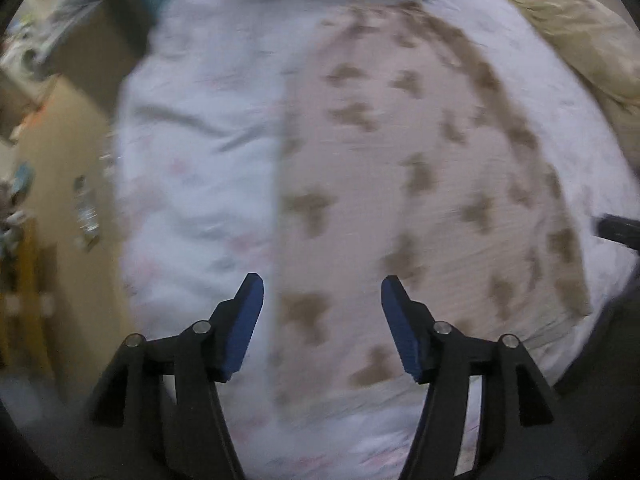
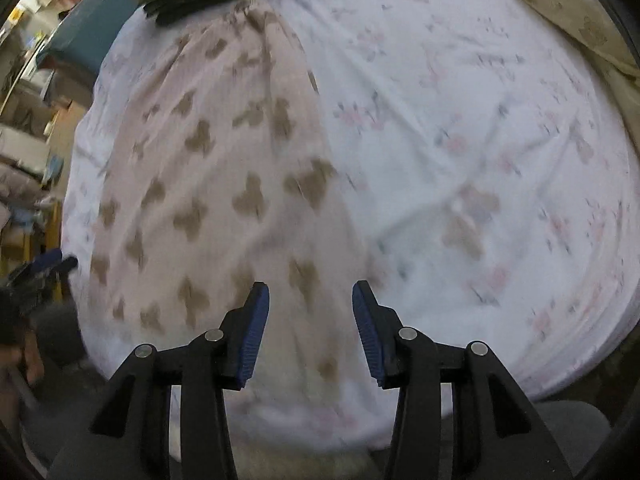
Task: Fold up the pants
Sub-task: 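Move both open tools along the pants toward the waistband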
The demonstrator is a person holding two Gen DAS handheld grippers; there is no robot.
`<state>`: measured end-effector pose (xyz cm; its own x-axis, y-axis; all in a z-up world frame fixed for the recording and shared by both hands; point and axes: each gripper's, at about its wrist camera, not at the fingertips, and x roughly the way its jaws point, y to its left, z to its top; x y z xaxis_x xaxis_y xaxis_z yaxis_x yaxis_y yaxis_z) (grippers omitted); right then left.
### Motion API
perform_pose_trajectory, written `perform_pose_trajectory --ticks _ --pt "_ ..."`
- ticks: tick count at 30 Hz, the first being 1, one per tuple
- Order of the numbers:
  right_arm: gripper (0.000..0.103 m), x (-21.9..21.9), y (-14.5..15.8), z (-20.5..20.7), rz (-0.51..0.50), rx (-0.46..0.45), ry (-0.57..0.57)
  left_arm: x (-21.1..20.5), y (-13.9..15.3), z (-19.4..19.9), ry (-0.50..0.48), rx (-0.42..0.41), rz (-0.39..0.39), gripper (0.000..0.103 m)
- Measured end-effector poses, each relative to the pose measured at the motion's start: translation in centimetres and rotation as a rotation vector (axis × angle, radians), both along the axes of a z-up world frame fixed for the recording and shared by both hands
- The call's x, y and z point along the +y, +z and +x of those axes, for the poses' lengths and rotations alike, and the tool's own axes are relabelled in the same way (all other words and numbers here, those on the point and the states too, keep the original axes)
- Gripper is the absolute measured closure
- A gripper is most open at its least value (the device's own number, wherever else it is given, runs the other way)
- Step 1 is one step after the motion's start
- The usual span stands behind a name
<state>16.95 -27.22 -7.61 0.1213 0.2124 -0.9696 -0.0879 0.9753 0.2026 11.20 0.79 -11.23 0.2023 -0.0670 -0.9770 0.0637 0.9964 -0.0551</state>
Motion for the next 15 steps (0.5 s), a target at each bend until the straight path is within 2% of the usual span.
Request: perform_pose_trajectory --ticks 2,4,6,8,10,11,12,15 --pt "0.058 2.3 -1.8 0.4 0.02 -0.009 0.048 0.2 -1.5 0.6 0.011 0.05 -0.023 0.046" --pt "0.059 3.7 -4.8 0.7 -0.076 0.044 0.057 0.3 -4.6 1.1 0.035 0.119 -0.042 0.046" --pt "0.061 3.0 -8.2 0.5 -0.187 0.114 0.036 0.9 -6.6 1.1 0.072 0.17 -0.038 0.046" --pt "0.062 1.7 -8.2 0.2 -0.16 0.112 -0.004 0.7 -6.3 0.9 0.046 0.152 -0.026 0.046" --pt "0.062 1.4 -7.7 0.0 -0.229 0.139 0.013 0.6 -5.5 0.5 0.033 0.149 0.047 0.043" --pt "0.062 0.9 -7.7 -0.2 -0.244 0.161 0.024 0.8 -5.1 0.4 0.041 0.146 0.047 0.041" --pt "0.062 0.5 -7.7 -0.2 -0.236 0.178 0.026 1.1 -4.8 0.5 0.057 0.151 0.032 0.041" --pt "0.057 -0.9 -6.6 0.5 -0.198 0.213 0.016 2.7 -2.6 1.9 0.137 0.14 -0.081 0.041"
